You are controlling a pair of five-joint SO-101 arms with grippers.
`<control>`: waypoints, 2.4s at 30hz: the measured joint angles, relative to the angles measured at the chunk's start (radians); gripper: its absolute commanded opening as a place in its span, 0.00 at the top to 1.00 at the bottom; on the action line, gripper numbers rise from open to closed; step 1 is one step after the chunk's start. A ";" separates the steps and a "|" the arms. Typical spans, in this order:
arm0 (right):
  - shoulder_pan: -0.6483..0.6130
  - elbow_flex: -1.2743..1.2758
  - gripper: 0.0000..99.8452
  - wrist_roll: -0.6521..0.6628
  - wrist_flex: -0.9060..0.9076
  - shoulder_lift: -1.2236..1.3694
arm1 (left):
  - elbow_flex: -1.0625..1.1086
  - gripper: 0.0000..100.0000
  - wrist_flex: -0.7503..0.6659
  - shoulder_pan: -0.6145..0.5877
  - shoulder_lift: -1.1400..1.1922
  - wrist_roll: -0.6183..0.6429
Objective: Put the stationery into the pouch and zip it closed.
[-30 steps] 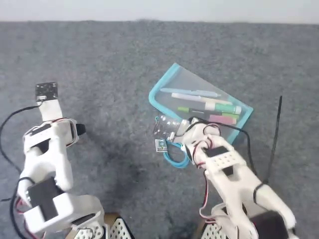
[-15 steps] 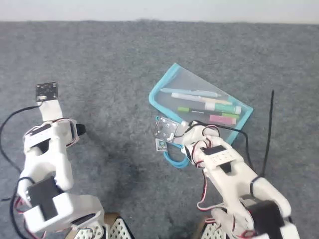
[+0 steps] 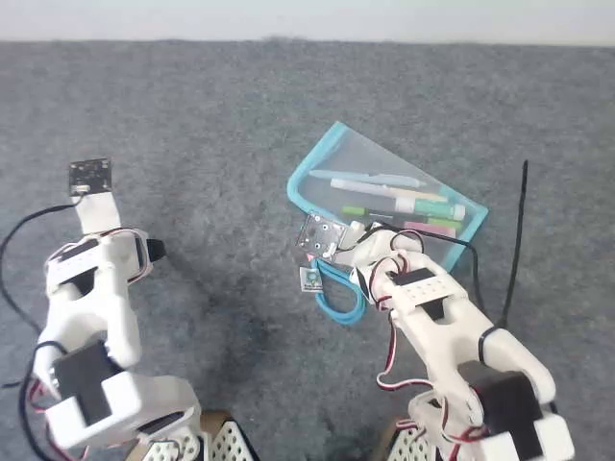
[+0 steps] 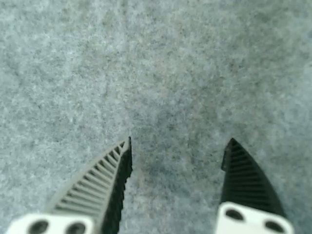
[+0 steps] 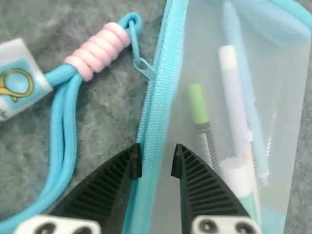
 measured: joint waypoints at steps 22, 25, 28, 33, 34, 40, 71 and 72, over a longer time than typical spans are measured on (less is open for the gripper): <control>0.017 0.002 0.99 0.098 -0.100 0.006 | 0.000 0.71 0.000 -0.002 0.000 0.000; 0.017 0.002 0.99 0.101 -0.118 0.006 | 0.000 0.71 0.000 -0.002 0.000 0.000; 0.028 0.002 0.99 0.103 -0.133 0.006 | 0.000 0.72 0.000 -0.002 0.000 0.000; 0.054 -0.003 0.99 0.104 -0.123 0.006 | 0.000 0.72 0.000 -0.002 0.000 0.000; 0.054 -0.018 0.99 0.104 -0.100 0.006 | 0.000 0.72 0.000 -0.002 0.000 0.000; 0.055 -0.118 0.99 0.023 0.103 -0.057 | 0.000 0.71 0.000 0.068 0.000 0.000; -0.006 -0.135 0.85 0.117 -0.017 0.153 | 0.114 0.69 -0.034 0.123 -0.124 -0.008; 0.000 -0.135 0.85 0.127 -0.035 0.166 | 0.101 0.69 -0.032 0.121 -0.107 -0.008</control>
